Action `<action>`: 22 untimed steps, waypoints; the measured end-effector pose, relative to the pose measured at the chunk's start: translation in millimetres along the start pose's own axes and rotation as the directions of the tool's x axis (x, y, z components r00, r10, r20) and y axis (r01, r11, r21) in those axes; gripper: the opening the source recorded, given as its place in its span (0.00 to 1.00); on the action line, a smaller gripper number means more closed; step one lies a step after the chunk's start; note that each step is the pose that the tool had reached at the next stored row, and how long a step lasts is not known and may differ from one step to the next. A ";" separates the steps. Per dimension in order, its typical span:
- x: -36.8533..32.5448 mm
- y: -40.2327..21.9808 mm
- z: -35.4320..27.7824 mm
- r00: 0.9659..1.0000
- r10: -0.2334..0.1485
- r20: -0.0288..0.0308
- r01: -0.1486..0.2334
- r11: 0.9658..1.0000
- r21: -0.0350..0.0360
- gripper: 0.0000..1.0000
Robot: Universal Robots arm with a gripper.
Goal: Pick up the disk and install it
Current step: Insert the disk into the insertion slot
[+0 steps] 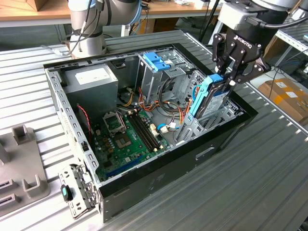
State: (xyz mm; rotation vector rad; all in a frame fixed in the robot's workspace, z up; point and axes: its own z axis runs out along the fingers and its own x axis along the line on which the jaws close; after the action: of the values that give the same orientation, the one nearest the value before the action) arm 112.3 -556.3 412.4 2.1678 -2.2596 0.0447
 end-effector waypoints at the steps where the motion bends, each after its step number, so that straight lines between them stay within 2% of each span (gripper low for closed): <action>1: 0.0 0.0 1.1 1.000 0.000 0.000 0.000 1.000 0.000 0.35; 6: -0.3 0.2 10.9 1.000 0.000 0.000 0.000 1.000 0.000 0.35; 19: -0.3 0.2 11.8 1.000 0.000 0.000 0.000 1.000 0.000 0.35; 20: -0.3 0.1 11.8 1.000 0.000 0.000 0.000 1.000 0.000 0.36; 22: -0.3 0.2 11.9 1.000 0.000 0.000 0.000 1.000 0.000 0.49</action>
State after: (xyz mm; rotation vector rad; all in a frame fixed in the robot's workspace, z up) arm 112.3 -556.3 400.4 2.1678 -2.2596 0.0447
